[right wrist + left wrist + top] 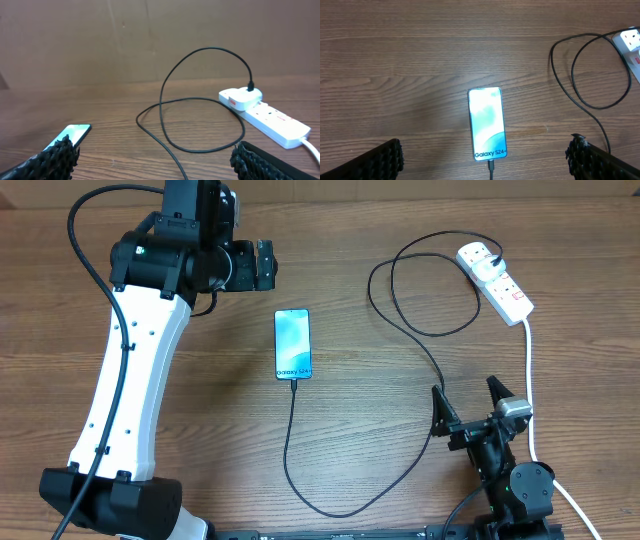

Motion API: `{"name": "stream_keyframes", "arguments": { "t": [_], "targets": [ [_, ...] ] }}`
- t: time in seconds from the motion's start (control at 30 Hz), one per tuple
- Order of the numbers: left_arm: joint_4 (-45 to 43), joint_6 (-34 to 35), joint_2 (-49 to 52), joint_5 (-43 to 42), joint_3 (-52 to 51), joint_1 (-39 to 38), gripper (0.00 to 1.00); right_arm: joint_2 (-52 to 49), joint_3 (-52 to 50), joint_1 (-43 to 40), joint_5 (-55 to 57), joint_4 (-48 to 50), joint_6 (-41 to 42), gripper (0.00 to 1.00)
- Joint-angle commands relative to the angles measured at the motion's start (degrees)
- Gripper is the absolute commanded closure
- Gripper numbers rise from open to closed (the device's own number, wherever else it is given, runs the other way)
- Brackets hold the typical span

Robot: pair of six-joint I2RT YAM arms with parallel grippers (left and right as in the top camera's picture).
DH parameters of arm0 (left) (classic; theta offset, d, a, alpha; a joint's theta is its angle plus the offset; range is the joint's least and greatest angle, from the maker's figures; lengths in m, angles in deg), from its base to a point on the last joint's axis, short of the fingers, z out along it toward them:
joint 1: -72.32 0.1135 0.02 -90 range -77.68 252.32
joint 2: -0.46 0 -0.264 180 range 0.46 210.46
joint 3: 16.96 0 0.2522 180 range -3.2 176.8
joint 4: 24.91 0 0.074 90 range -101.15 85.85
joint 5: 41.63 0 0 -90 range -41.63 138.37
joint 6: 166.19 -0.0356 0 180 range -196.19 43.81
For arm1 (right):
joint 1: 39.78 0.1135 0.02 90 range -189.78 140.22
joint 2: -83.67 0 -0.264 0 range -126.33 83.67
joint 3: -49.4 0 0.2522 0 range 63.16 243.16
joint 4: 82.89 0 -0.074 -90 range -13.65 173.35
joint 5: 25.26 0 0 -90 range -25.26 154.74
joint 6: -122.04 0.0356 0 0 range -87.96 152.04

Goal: Plug charger to phone and switch on socket

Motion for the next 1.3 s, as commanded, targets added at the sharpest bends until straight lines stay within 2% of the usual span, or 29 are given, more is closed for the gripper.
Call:
{"name": "stream_keyframes", "arguments": {
  "t": [0.0,0.27,1.27],
  "targets": [
    [0.0,0.2,0.4,0.4,-0.1,0.0,0.00,0.7,-0.6,-0.2,1.6,0.2,-0.3,0.00],
    [0.0,0.2,0.4,0.4,-0.1,0.0,0.00,0.7,-0.6,-2.4,1.3,0.1,-0.3,0.00],
    [0.0,0.2,0.4,0.4,-0.1,0.0,0.00,0.7,-0.6,-2.4,1.2,0.3,-0.2,0.00]
  ]
}}
